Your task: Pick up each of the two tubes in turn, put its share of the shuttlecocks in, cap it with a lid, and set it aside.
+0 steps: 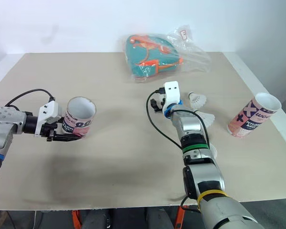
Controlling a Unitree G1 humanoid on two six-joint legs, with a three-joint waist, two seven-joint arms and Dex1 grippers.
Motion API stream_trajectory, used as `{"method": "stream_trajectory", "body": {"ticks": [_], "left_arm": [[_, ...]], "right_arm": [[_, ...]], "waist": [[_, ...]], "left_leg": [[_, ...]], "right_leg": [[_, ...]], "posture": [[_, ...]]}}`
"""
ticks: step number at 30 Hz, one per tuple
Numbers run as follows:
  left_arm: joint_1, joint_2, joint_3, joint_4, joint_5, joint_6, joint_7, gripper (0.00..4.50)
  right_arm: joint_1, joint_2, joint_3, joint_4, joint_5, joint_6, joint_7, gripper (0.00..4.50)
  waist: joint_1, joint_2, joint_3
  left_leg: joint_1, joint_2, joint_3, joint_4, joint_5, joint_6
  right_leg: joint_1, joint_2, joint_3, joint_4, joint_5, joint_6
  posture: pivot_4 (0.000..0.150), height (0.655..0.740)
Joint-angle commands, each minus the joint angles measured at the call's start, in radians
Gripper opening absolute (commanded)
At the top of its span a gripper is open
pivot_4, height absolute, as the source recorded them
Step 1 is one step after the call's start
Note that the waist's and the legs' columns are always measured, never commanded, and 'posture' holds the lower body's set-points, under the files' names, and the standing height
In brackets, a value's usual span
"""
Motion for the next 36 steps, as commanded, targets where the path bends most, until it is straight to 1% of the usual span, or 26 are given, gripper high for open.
{"method": "stream_trajectory", "body": {"ticks": [1, 11, 13, 15, 16, 17, 21, 22, 28, 32, 35, 36], "left_arm": [[0.003, 0.011, 0.016, -0.033, -0.02, 0.001, 0.003, 2.8], [0.007, 0.009, 0.016, -0.047, -0.029, 0.007, 0.01, 2.8], [0.005, 0.008, 0.016, -0.053, -0.031, 0.012, 0.01, 2.78], [0.004, 0.008, 0.015, -0.058, -0.032, 0.016, 0.011, 2.78], [0.004, 0.008, 0.015, -0.06, -0.033, 0.018, 0.011, 2.78], [0.004, 0.008, 0.014, -0.063, -0.034, 0.02, 0.012, 2.78], [0.006, 0.006, 0.01, -0.074, -0.035, 0.028, 0.01, 2.78], [0.005, 0.004, 0.009, -0.075, -0.035, 0.03, 0.01, 2.78], [0.002, -0.004, 0.005, -0.073, -0.032, 0.029, 0.01, 2.78], [-0.001, -0.009, 0.0, -0.066, -0.029, 0.029, 0.002, 2.78], [-0.003, -0.006, -0.005, -0.058, -0.025, 0.026, -0.005, 2.78], [-0.004, -0.004, -0.01, -0.055, -0.023, 0.025, -0.012, 2.78]], "right_arm": [[-0.028, -0.018, -0.032, -0.037, -0.005, -0.001, -0.025, 4.5], [-0.042, -0.013, -0.066, 0.02, -0.01, 0.01, -0.092, 4.5], [-0.045, -0.012, -0.081, 0.033, 0.002, 0.0, -0.088, 3.96], [-0.046, -0.014, -0.091, 0.036, 0.008, -0.002, -0.084, 3.17], [-0.045, -0.014, -0.095, 0.035, 0.011, -0.001, -0.081, 2.62], [-0.044, -0.015, -0.096, 0.034, 0.007, -0.002, -0.083, 2.16], [-0.034, -0.016, -0.095, 0.018, 0.004, 0.006, -0.082, 0.11], [-0.027, -0.015, -0.094, 0.004, 0.007, 0.013, -0.076, 0.04], [0.018, -0.002, -0.088, -0.079, 0.036, 0.079, -0.027, 0.04], [0.062, -0.011, -0.066, -0.195, 0.031, 0.025, 0.023, 0.04], [0.105, -0.029, -0.04, -0.313, 0.046, -0.028, 0.117, 0.04], [0.133, -0.047, -0.027, -0.4, 0.073, -0.029, 0.186, 0.04]], "waist": [[-0.004, 0.0, 0.0], [-0.012, 0.0, 0.0], [-0.012, 0.0, 0.0], [-0.012, 0.0, 0.0], [-0.012, 0.0, 0.0], [-0.012, 0.0, 0.0], [-0.012, 0.0, 0.0], [-0.012, 0.0, 0.0], [-0.012, 0.0, 0.0], [-0.012, 0.0, 0.0], [-0.012, 0.0, 0.0], [-0.011, 0.0, 0.0]], "left_leg": [[0.0, 0.0, 0.0, 0.0, 0.0, 0.0], [0.0, 0.0, 0.0, 0.0, 0.0, 0.0], [0.0, 0.0, 0.0, 0.0, 0.0, 0.0], [0.0, 0.0, 0.0, 0.0, 0.0, 0.0], [0.0, 0.0, 0.0, 0.0, 0.0, 0.0], [0.0, 0.0, 0.0, 0.0, 0.0, 0.0], [0.0, 0.0, 0.0, 0.0, 0.0, 0.0], [0.0, 0.0, 0.0, 0.0, 0.0, 0.0], [0.0, 0.0, 0.0, 0.0, 0.0, 0.0], [0.0, 0.0, 0.0, 0.0, 0.0, 0.0], [0.0, 0.0, 0.0, 0.0, 0.0, 0.0], [0.0, 0.0, 0.0, 0.0, 0.0, 0.0]], "right_leg": [[0.0, 0.0, 0.0, 0.0, 0.0, 0.0], [0.0, 0.0, 0.0, 0.0, 0.0, 0.0], [0.0, 0.0, 0.0, 0.0, 0.0, 0.0], [0.0, 0.0, 0.0, 0.0, 0.0, 0.0], [0.0, 0.0, 0.0, 0.0, 0.0, 0.0], [0.0, 0.0, 0.0, 0.0, 0.0, 0.0], [0.0, 0.0, 0.0, 0.0, 0.0, 0.0], [0.0, 0.0, 0.0, 0.0, 0.0, 0.0], [0.0, 0.0, 0.0, 0.0, 0.0, 0.0], [0.0, 0.0, 0.0, 0.0, 0.0, 0.0], [0.0, 0.0, 0.0, 0.0, 0.0, 0.0], [0.0, 0.0, 0.0, 0.0, 0.0, 0.0]], "posture": [[0.15, 0.7387], [0.15, 0.7387], [0.15, 0.7387], [0.15, 0.7387], [0.15, 0.7387], [0.15, 0.7387], [0.15, 0.7387], [0.15, 0.7387], [0.15, 0.7387], [0.15, 0.7387], [0.15, 0.7387], [0.15, 0.7387]]}}
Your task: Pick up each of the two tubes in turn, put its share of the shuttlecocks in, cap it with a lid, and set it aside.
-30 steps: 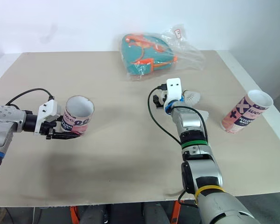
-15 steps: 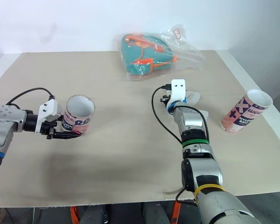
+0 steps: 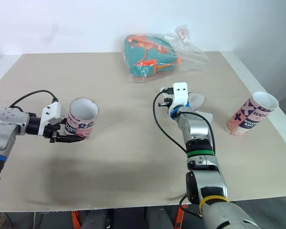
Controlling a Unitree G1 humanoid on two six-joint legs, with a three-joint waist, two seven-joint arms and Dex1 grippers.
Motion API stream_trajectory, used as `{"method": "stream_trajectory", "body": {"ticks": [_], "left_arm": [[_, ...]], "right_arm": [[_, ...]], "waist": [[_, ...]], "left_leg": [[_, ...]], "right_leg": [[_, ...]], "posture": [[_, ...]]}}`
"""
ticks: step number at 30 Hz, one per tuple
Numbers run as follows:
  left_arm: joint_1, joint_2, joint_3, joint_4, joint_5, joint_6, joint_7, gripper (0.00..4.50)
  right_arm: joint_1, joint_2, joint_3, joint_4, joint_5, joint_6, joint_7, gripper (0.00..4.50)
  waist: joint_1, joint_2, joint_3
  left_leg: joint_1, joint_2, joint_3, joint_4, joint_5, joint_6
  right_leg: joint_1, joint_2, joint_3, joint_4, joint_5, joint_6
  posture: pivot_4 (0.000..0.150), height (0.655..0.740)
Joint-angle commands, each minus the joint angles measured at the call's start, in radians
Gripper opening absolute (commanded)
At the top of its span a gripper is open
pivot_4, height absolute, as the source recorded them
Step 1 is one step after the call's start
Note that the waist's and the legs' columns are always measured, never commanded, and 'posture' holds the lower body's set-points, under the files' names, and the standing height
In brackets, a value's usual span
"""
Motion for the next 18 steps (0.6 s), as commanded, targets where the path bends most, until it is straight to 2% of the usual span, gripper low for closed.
{"method": "stream_trajectory", "body": {"ticks": [1, 6, 11, 18], "left_arm": [[-0.019, 0.013, -0.007, -0.005, -0.006, -0.003, -0.018, 2.78], [-0.023, 0.025, -0.037, 0.01, -0.001, -0.007, -0.066, 2.78], [-0.032, 0.013, -0.083, 0.027, -0.021, 0.04, -0.151, 2.78], [-0.023, 0.006, -0.144, 0.027, 0.02, 0.019, -0.189, 2.78]], "right_arm": [[0.059, -0.057, 0.041, -0.283, 0.072, -0.044, 0.19, 0.04], [0.142, -0.139, 0.1, -0.56, 0.143, -0.035, 0.374, 0.04], [0.17, -0.305, 0.16, -0.856, 0.255, 0.027, 0.605, 0.04], [0.11, -0.356, 0.239, -0.924, 0.247, 0.045, 0.654, 0.04]], "waist": [[0.003, 0.0, 0.0], [0.003, 0.0, 0.0], [0.004, 0.001, 0.0], [0.004, 0.0, 0.0]], "left_leg": [[0.0, 0.0, 0.0, 0.0, 0.0, 0.0], [0.0, 0.0, 0.0, 0.0, -0.001, 0.001], [0.0, 0.0, -0.001, 0.001, -0.001, 0.001], [0.003, 0.001, -0.001, 0.002, 0.0, 0.001]], "right_leg": [[0.0, 0.0, 0.0, 0.0, 0.0, 0.0], [0.0, 0.0, 0.0, 0.0, -0.001, 0.0], [0.001, 0.0, -0.001, 0.0, -0.001, 0.0], [0.004, 0.0, -0.001, 0.0, -0.004, 0.005]], "posture": [[0.15, 0.7387], [0.15, 0.7387], [0.15, 0.7387], [0.15, 0.7387]]}}
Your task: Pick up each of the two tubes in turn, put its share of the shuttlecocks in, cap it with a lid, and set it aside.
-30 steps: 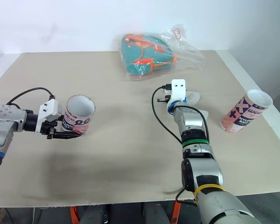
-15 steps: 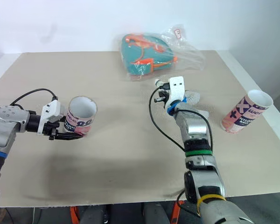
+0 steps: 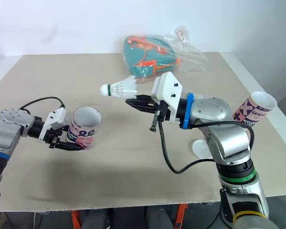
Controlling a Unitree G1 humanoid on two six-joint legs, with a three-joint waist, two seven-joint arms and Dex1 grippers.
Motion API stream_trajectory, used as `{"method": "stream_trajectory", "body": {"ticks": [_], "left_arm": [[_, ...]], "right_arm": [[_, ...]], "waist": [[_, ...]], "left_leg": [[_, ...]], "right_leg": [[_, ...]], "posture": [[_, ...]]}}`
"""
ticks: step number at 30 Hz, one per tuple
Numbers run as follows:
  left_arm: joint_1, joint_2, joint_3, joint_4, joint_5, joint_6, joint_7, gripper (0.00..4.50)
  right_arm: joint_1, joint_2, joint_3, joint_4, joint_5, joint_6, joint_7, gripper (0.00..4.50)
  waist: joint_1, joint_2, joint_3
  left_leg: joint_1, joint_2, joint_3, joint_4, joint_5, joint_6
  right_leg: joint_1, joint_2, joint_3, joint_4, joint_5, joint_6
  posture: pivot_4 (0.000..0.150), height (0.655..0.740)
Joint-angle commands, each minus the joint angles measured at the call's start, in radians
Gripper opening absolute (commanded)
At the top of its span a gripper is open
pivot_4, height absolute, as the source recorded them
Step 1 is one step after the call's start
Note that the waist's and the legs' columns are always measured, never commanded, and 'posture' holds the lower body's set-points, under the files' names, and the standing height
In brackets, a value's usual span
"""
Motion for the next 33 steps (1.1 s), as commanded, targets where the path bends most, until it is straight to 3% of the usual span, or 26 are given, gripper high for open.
{"method": "stream_trajectory", "body": {"ticks": [1, 8, 16, 19, 22, 27, 33], "left_arm": [[0.019, -0.008, -0.064, -0.01, 0.029, -0.027, -0.032, 2.78], [0.027, -0.02, -0.088, -0.028, 0.039, -0.026, -0.034, 2.78], [0.031, -0.033, -0.086, -0.057, 0.041, -0.005, -0.026, 2.78], [0.035, -0.034, -0.086, -0.068, 0.041, 0.003, -0.025, 2.78], [0.039, -0.033, -0.085, -0.081, 0.04, 0.013, -0.022, 2.78], [0.045, -0.035, -0.082, -0.097, 0.038, 0.026, -0.016, 2.78], [0.06, -0.038, -0.077, -0.118, 0.029, 0.038, -0.006, 2.78]], "right_arm": [[-0.047, -0.007, 0.05, -0.04, -0.022, 0.0, 0.018, 0.04], [-0.108, -0.017, 0.176, 0.005, -0.134, -0.051, 0.063, 0.04], [-0.159, -0.012, 0.219, 0.058, -0.158, -0.073, 0.153, 0.04], [-0.189, 0.007, 0.22, 0.091, -0.143, -0.049, 0.173, 0.96], [-0.202, 0.015, 0.212, 0.102, -0.127, -0.037, 0.192, 2.16], [-0.198, 0.006, 0.186, 0.099, -0.109, -0.021, 0.207, 4.48], [-0.13, -0.043, -0.049, 0.115, 0.029, 0.103, 0.134, 4.48]], "waist": [[0.0, 0.0, 0.0], [0.007, 0.001, -0.001], [0.009, 0.001, -0.001], [0.014, 0.001, -0.001], [0.018, 0.001, -0.001], [0.026, 0.002, -0.001], [0.031, 0.001, -0.001]], "left_leg": [[0.0, 0.0, 0.0, 0.0, 0.0, 0.0], [-0.001, -0.001, 0.0, 0.0, 0.0, 0.0], [0.0, -0.002, 0.0, 0.0, -0.001, 0.001], [0.0, -0.002, 0.0, 0.0, -0.001, 0.001], [0.0, -0.002, 0.0, 0.0, -0.001, 0.001], [-0.001, -0.002, 0.0, 0.0, -0.003, 0.002], [-0.001, -0.003, 0.0, 0.0, -0.004, 0.003]], "right_leg": [[0.0, 0.0, 0.0, 0.0, 0.0, 0.0], [0.0, -0.001, 0.0, 0.0, 0.0, -0.002], [0.001, -0.002, 0.0, 0.0, 0.0, -0.003], [0.001, -0.003, 0.0, 0.0, 0.0, -0.003], [0.001, -0.003, 0.0, 0.0, 0.0, -0.003], [0.001, -0.003, 0.0, 0.0, -0.001, -0.005], [0.001, -0.004, -0.001, 0.0, -0.002, -0.005]], "posture": [[0.15, 0.7387], [0.15, 0.7387], [0.15, 0.7387], [0.15, 0.7387], [0.15, 0.7387], [0.15, 0.7387], [0.15, 0.7387]]}}
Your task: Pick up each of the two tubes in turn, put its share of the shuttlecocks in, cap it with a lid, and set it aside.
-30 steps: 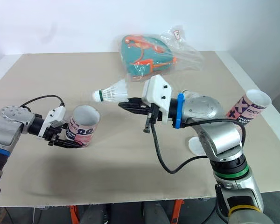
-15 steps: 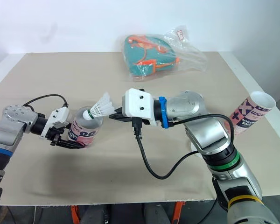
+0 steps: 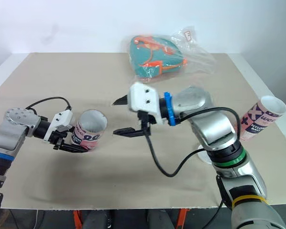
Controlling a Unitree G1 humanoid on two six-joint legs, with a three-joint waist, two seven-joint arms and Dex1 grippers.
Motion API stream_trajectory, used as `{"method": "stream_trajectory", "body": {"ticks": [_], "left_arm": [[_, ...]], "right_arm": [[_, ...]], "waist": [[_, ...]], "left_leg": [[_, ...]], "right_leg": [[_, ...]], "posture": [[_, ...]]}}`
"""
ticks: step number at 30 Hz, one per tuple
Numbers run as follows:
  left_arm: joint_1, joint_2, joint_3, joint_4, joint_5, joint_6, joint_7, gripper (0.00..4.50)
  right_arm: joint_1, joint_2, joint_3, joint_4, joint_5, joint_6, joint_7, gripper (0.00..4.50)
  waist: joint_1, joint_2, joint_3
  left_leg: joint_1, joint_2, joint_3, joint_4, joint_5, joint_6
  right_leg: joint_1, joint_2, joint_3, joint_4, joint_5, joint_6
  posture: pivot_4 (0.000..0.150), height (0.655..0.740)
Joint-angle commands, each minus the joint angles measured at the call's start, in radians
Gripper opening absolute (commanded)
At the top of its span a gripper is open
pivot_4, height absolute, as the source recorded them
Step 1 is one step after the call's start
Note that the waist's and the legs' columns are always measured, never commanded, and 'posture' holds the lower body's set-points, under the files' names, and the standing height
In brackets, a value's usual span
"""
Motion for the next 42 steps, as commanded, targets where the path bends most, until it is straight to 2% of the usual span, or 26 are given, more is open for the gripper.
{"method": "stream_trajectory", "body": {"ticks": [1, 3, 10, 13, 17, 26, 34, 42], "left_arm": [[0.047, -0.014, -0.059, -0.028, 0.0, 0.013, -0.021, 2.78], [0.056, -0.013, -0.054, -0.038, -0.005, 0.016, -0.015, 2.78], [0.078, -0.013, -0.049, -0.055, -0.014, 0.017, -0.004, 2.78], [0.075, -0.02, -0.055, -0.044, -0.012, 0.01, 0.0, 2.78], [0.073, -0.029, -0.061, -0.038, -0.01, 0.002, -0.003, 2.78], [0.076, -0.049, -0.06, -0.028, 0.004, -0.007, 0.005, 2.78], [0.086, -0.047, -0.053, -0.014, 0.008, -0.02, 0.007, 2.78], [0.075, -0.05, -0.055, 0.008, 0.011, -0.041, 0.006, 2.78]], "right_arm": [[0.052, -0.037, -0.204, -0.017, 0.083, 0.072, -0.089, 4.48], [0.1, -0.043, -0.296, -0.042, 0.119, 0.131, -0.167, 4.48], [0.465, -0.122, -0.599, -0.186, 0.16, 0.265, -0.326, 4.48], [0.59, -0.138, -0.661, -0.212, 0.149, 0.286, -0.375, 4.48], [0.668, -0.134, -0.696, -0.19, 0.156, 0.287, -0.413, 4.48], [0.687, -0.123, -0.603, -0.016, 0.068, 0.222, -0.476, 4.48], [0.707, -0.123, -0.61, 0.03, 0.073, 0.204, -0.484, 4.48], [0.631, -0.11, -0.558, 0.16, 0.043, 0.159, -0.493, 4.48]], "waist": [[0.002, 0.0, 0.0], [0.002, 0.0, 0.0], [0.006, 0.003, -0.002], [0.007, 0.005, -0.004], [0.003, 0.009, -0.006], [0.001, 0.012, -0.008], [0.004, 0.014, -0.009], [0.003, 0.015, -0.01]], "left_leg": [[0.0, -0.001, 0.0, 0.0, 0.0, 0.0], [0.0, -0.001, 0.0, 0.0, 0.0, 0.0], [0.0, -0.002, 0.0, 0.0, -0.002, 0.003], [0.001, -0.002, 0.0, 0.0, -0.003, 0.003], [0.001, -0.002, 0.001, 0.002, -0.003, 0.003], [0.002, -0.004, 0.001, 0.007, -0.003, 0.003], [0.002, -0.005, 0.001, 0.006, -0.003, 0.004], [0.003, -0.005, 0.001, 0.007, -0.003, 0.004]], "right_leg": [[0.0, -0.001, 0.0, 0.0, 0.0, 0.0], [0.001, -0.002, 0.0, 0.0, 0.0, 0.0], [0.001, -0.002, 0.0, 0.0, -0.002, 0.0], [0.002, -0.002, 0.0, 0.0, -0.003, 0.001], [0.002, -0.002, 0.002, 0.0, -0.004, 0.005], [0.006, -0.003, 0.004, 0.0, -0.004, 0.011], [0.006, -0.003, 0.004, 0.0, -0.004, 0.01], [0.006, -0.003, 0.004, 0.0, -0.004, 0.012]], "posture": [[0.15, 0.7387], [0.15, 0.7387], [0.15, 0.7387], [0.15, 0.7387], [0.15, 0.7387], [0.15, 0.7387], [0.15, 0.7387], [0.15, 0.7387]]}}
